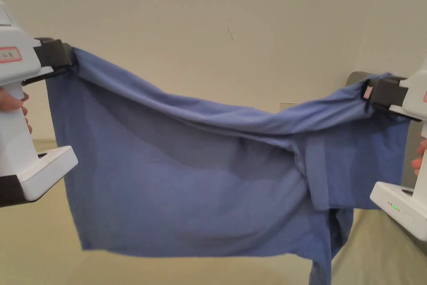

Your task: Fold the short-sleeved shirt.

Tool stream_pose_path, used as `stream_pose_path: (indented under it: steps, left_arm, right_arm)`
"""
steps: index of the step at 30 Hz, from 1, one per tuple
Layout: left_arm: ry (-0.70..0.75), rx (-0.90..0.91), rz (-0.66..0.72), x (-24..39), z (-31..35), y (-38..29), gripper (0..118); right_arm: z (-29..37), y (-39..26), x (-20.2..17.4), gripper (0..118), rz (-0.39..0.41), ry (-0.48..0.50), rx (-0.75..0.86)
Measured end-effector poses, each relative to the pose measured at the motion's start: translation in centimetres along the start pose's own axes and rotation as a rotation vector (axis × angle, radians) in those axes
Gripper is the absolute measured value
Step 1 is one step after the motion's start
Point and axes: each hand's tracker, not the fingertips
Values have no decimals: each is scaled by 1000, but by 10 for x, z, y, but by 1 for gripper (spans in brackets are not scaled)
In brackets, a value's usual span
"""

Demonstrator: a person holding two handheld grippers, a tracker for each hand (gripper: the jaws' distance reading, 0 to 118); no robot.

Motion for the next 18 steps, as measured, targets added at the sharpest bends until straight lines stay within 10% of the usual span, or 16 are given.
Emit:
stream_pose_path:
  steps: [18]
  left_arm:
    - [81,-266,-48,-50,8,-189,10]
  right_arm:
    - [-22,-196,38,6,23,-43,-270]
